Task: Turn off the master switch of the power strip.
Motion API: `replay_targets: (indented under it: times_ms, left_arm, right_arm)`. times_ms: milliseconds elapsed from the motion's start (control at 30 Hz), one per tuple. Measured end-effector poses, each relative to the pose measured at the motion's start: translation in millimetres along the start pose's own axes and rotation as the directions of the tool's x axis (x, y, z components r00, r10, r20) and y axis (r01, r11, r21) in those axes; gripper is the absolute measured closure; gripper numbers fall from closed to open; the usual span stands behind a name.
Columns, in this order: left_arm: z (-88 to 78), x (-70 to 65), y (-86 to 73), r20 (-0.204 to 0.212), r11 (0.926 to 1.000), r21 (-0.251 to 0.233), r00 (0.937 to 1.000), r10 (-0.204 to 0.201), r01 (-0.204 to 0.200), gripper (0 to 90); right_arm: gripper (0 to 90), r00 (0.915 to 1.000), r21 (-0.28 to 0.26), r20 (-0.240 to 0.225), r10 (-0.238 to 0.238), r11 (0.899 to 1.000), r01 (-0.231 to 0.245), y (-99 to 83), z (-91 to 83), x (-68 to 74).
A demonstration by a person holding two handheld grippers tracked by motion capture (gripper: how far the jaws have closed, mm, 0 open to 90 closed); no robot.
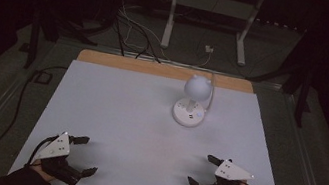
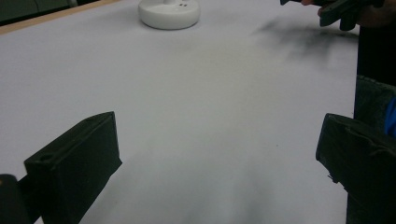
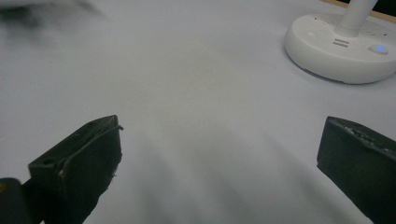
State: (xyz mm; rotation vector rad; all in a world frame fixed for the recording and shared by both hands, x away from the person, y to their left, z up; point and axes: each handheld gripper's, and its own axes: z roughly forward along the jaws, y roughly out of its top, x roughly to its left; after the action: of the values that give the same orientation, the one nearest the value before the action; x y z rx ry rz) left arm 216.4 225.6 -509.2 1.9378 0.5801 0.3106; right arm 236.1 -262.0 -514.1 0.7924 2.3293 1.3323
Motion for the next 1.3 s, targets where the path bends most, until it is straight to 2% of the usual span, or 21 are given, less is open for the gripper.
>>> replay_targets:
  times_ms: [300, 600, 733, 867, 1167, 1300]
  left_arm:
    - [-0.1, 0.0, 0.8, 0.001, 1.0000, 0.001, 1.0000, -0.001, 0.001, 0.2]
    - [1.9, -0.7, 1.3, 0.009, 0.9999, 0.012, 0.9999, -0.005, 0.005, 0.2]
    - [1.9, -0.8, 1.0, 0.007, 1.0000, 0.008, 1.0000, -0.003, 0.003, 0.2]
    - [1.8, -0.7, 1.4, 0.009, 1.0000, 0.003, 1.0000, -0.003, 0.003, 0.2]
    - [0.7, -0.4, 1.7, 0.005, 1.0000, -0.006, 1.0000, -0.004, 0.004, 0.2]
    - [0.9, -1.0, 1.8, 0.003, 1.0000, -0.002, 1.0000, -0.001, 0.001, 0.3]
  right_arm:
    - [0.0, 0.9999, 0.009, -0.014, 0.002, 1.000, -0.002, -1.1, 1.5, 2.1]
    - [0.0, 0.9995, 0.005, -0.017, -0.028, 1.000, 0.028, -3.1, 3.8, 6.4]
    - [0.0, 0.9988, 0.025, -0.035, -0.033, 0.999, 0.034, -2.1, 4.5, 6.5]
    - [0.0, 0.9971, 0.021, -0.072, -0.024, 0.999, 0.026, -1.4, 4.1, 6.7]
    - [0.0, 0.9965, 0.035, -0.080, -0.024, 0.999, 0.027, -2.2, 4.3, 8.3]
    - [0.0, 0.9945, 0.048, -0.101, -0.028, 0.998, 0.033, -1.2, 4.9, 11.2]
